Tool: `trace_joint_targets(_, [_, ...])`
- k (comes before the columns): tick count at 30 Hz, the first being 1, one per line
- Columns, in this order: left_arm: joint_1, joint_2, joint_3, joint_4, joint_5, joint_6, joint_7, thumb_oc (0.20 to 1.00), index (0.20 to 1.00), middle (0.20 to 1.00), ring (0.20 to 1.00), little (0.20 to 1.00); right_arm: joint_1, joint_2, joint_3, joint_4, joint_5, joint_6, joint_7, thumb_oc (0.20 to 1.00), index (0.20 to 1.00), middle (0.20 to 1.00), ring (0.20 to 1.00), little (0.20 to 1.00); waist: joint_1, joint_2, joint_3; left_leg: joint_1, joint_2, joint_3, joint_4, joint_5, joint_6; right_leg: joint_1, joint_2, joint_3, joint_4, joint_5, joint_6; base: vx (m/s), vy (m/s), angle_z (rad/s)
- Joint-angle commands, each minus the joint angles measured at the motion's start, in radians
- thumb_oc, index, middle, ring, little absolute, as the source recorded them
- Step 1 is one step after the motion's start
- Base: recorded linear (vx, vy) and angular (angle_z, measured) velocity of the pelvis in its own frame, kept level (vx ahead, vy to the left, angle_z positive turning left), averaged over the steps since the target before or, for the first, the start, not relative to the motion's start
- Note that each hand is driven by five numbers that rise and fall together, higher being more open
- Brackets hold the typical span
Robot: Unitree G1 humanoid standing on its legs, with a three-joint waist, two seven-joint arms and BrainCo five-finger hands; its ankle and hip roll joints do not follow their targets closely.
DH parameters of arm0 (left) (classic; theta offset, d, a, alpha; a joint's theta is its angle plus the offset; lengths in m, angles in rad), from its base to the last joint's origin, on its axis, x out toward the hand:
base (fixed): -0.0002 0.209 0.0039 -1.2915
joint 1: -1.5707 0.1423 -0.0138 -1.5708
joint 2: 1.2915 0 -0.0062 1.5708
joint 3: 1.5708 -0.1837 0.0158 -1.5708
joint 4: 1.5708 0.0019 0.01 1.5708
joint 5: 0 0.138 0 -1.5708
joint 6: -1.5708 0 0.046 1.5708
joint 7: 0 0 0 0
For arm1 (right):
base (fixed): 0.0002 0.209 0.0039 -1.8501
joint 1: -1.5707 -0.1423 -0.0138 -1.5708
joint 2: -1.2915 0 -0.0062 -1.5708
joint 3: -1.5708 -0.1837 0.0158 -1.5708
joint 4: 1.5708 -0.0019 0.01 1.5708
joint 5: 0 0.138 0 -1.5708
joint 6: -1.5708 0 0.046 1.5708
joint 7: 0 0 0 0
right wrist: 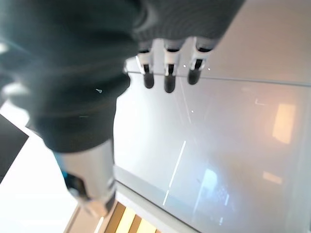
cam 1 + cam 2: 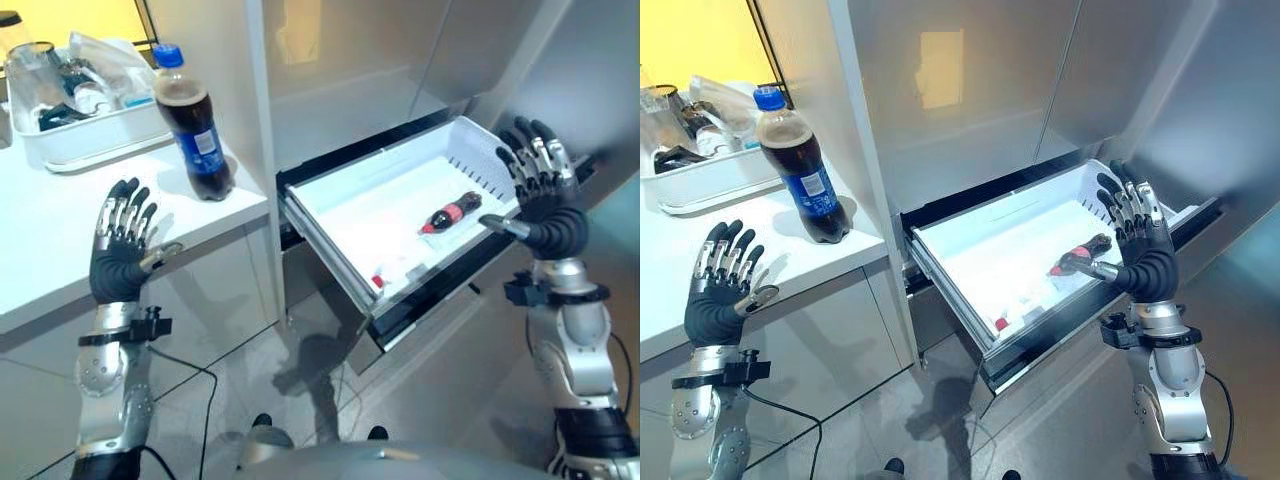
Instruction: Take the drinks into the refrigerator
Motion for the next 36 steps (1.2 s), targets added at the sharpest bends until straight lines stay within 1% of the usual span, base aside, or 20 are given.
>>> trace_joint_targets(1, [-0.062, 0.015, 0.013, 0.011, 0.045, -0.058, 0.023, 1.0, 1.0, 1.0, 1.0, 1.0, -0.059, -0.028, -0.06, -0.047, 0.017, -0.031, -0.01, 1.0, 1.0, 1.0, 1.0, 1.0, -0.017, 0.009, 0.005, -0.047, -0.079, -0.044, 0.0, -0.014, 0.087, 0.036, 0.024, -0.052, 0.113, -0.106, -0.021, 0.0, 0.0, 0.0])
trace_joint_targets(5, [-0.062, 0.003, 0.025, 0.036, 0.064, -0.063, 0.051, 1.0, 1.0, 1.0, 1.0, 1.0, -0.048, -0.016, -0.064, -0.049, 0.016, -0.029, -0.007, 1.0, 1.0, 1.0, 1.0, 1.0, -0.021, 0.012, 0.006, -0.047, -0.08, -0.038, 0.0, -0.015, 0.089, 0.035, 0.022, -0.049, 0.11, -0.105, -0.02, 0.0, 0.0, 0.0])
trace_joint_targets(9, [-0.065, -0.003, 0.028, 0.052, 0.068, -0.064, 0.07, 1.0, 1.0, 1.0, 1.0, 1.0, -0.043, -0.016, -0.053, -0.039, 0.026, -0.023, 0.002, 1.0, 1.0, 1.0, 1.0, 1.0, -0.026, 0.016, 0.006, -0.038, -0.079, -0.016, 0.0, -0.022, 0.093, 0.029, 0.021, -0.027, 0.113, -0.104, -0.018, 0.01, 0.016, -0.03])
trace_joint_targets(10, [-0.064, 0.01, 0.032, 0.061, 0.1, -0.055, 0.083, 1.0, 1.0, 1.0, 1.0, 1.0, -0.035, -0.024, -0.049, -0.041, 0.023, -0.016, 0.017, 1.0, 1.0, 1.0, 1.0, 1.0, -0.032, 0.019, 0.005, -0.03, -0.079, -0.006, 0.0, -0.027, 0.094, 0.028, 0.022, -0.017, 0.112, -0.104, -0.016, 0.02, 0.029, -0.09])
trace_joint_targets(14, [-0.075, 0.032, 0.039, 0.077, 0.127, -0.046, 0.104, 1.0, 1.0, 1.0, 1.0, 1.0, -0.033, -0.031, -0.04, -0.036, 0.035, -0.007, 0.036, 1.0, 1.0, 1.0, 1.0, 1.0, -0.035, 0.023, 0.002, -0.021, -0.078, 0.006, 0.0, -0.032, 0.096, 0.031, 0.025, -0.002, 0.109, -0.104, -0.015, 0.02, 0.021, -0.13])
trace_joint_targets(16, [-0.116, 0.096, 0.036, 0.138, 0.168, -0.021, 0.136, 1.0, 1.0, 1.0, 1.0, 1.0, -0.041, -0.053, -0.015, -0.022, 0.058, 0.008, 0.066, 1.0, 1.0, 1.0, 1.0, 1.0, -0.044, 0.029, -0.002, -0.005, -0.076, 0.024, 0.0, -0.039, 0.097, 0.035, 0.027, 0.01, 0.106, -0.104, -0.013, 0.04, 0.039, -0.1])
trace_joint_targets(19, [-0.158, 0.166, 0.038, 0.167, 0.176, -0.012, 0.131, 1.0, 1.0, 1.0, 1.0, 1.0, -0.048, -0.085, 0.01, -0.022, 0.078, 0.026, 0.096, 1.0, 1.0, 1.0, 1.0, 1.0, -0.057, 0.034, -0.007, 0.009, -0.076, 0.038, 0.0, -0.047, 0.097, 0.04, 0.029, 0.024, 0.103, -0.106, -0.012, 0.04, 0.034, -0.21])
trace_joint_targets(20, [-0.187, 0.204, 0.045, 0.188, 0.193, -0.003, 0.14, 1.0, 1.0, 1.0, 1.0, 1.0, -0.046, -0.101, 0.017, -0.029, 0.094, 0.043, 0.125, 1.0, 1.0, 1.0, 1.0, 1.0, -0.063, 0.036, -0.011, 0.018, -0.077, 0.047, 0.0, -0.051, 0.098, 0.043, 0.031, 0.033, 0.102, -0.108, -0.011, 0.04, 0.028, -0.26])
trace_joint_targets(21, [-0.189, 0.205, 0.045, 0.19, 0.193, -0.004, 0.141, 1.0, 1.0, 1.0, 1.0, 1.0, -0.046, -0.101, 0.017, -0.029, 0.095, 0.043, 0.126, 1.0, 1.0, 1.0, 1.0, 1.0, -0.062, 0.036, -0.01, 0.018, -0.076, 0.048, 0.0, -0.052, 0.098, 0.043, 0.031, 0.034, 0.102, -0.108, -0.011, 0.05, 0.027, -0.2])
trace_joint_targets(24, [-0.23, 0.246, 0.038, 0.256, 0.173, 0.007, 0.143, 1.0, 1.0, 1.0, 1.0, 1.0, -0.048, -0.124, 0.038, -0.032, 0.135, 0.06, 0.164, 1.0, 1.0, 1.0, 1.0, 1.0, -0.076, 0.04, -0.013, 0.032, -0.078, 0.069, 0.0, -0.056, 0.1, 0.042, 0.033, 0.054, 0.108, -0.11, -0.009, 0.03, 0.041, -0.23])
trace_joint_targets(26, [-0.276, 0.266, 0.032, 0.317, 0.116, 0.021, 0.148, 1.0, 1.0, 1.0, 1.0, 1.0, -0.046, -0.14, 0.056, -0.04, 0.161, 0.074, 0.185, 1.0, 1.0, 1.0, 1.0, 1.0, -0.087, 0.039, -0.013, 0.037, -0.079, 0.082, 0.005, -0.06, 0.104, 0.039, 0.034, 0.071, 0.113, -0.112, -0.008, 0.02, 0.039, -0.15])
trace_joint_targets(27, [-0.279, 0.268, 0.031, 0.32, 0.114, 0.019, 0.147, 1.0, 1.0, 1.0, 1.0, 1.0, -0.047, -0.14, 0.055, -0.039, 0.162, 0.073, 0.186, 1.0, 1.0, 1.0, 1.0, 1.0, -0.085, 0.039, -0.012, 0.038, -0.078, 0.083, 0.005, -0.06, 0.104, 0.039, 0.034, 0.072, 0.114, -0.112, -0.008, 0.01, 0.025, -0.15])
trace_joint_targets(28, [-0.301, 0.294, 0.024, 0.336, 0.118, 0.033, 0.155, 1.0, 1.0, 1.0, 1.0, 1.0, -0.048, -0.15, 0.061, -0.04, 0.166, 0.08, 0.191, 1.0, 1.0, 1.0, 1.0, 1.0, -0.092, 0.038, -0.013, 0.04, -0.079, 0.089, 0.008, -0.062, 0.105, 0.037, 0.035, 0.078, 0.117, -0.113, -0.008, 0.01, 0.014, -0.14])
trace_joint_targets(29, [-0.303, 0.295, 0.023, 0.338, 0.118, 0.033, 0.155, 1.0, 1.0, 1.0, 1.0, 1.0, -0.048, -0.15, 0.061, -0.04, 0.167, 0.08, 0.191, 1.0, 1.0, 1.0, 1.0, 1.0, -0.091, 0.038, -0.013, 0.04, -0.08, 0.089, 0.008, -0.062, 0.106, 0.037, 0.035, 0.078, 0.117, -0.113, -0.008, 0.02, 0.019, -0.13])
trace_joint_targets(31, [-0.332, 0.337, 0.024, 0.356, 0.142, 0.049, 0.165, 1.0, 1.0, 1.0, 1.0, 1.0, -0.044, -0.16, 0.06, -0.044, 0.18, 0.093, 0.206, 1.0, 1.0, 1.0, 1.0, 1.0, -0.099, 0.033, -0.014, 0.042, -0.081, 0.096, 0.012, -0.066, 0.108, 0.037, 0.036, 0.087, 0.12, -0.115, -0.006, 0.02, 0.019, -0.11])
trace_joint_targets(36, [-0.381, 0.383, 0.02, 0.428, 0.163, 0.072, 0.189, 1.0, 1.0, 1.0, 1.0, 1.0, -0.036, -0.173, 0.058, -0.065, 0.19, 0.105, 0.227, 1.0, 1.0, 1.0, 1.0, 1.0, -0.107, 0.026, -0.018, 0.047, -0.081, 0.11, 0.012, -0.07, 0.108, 0.038, 0.041, 0.104, 0.116, -0.116, -0.004, 0.02, 0.012, -0.07])
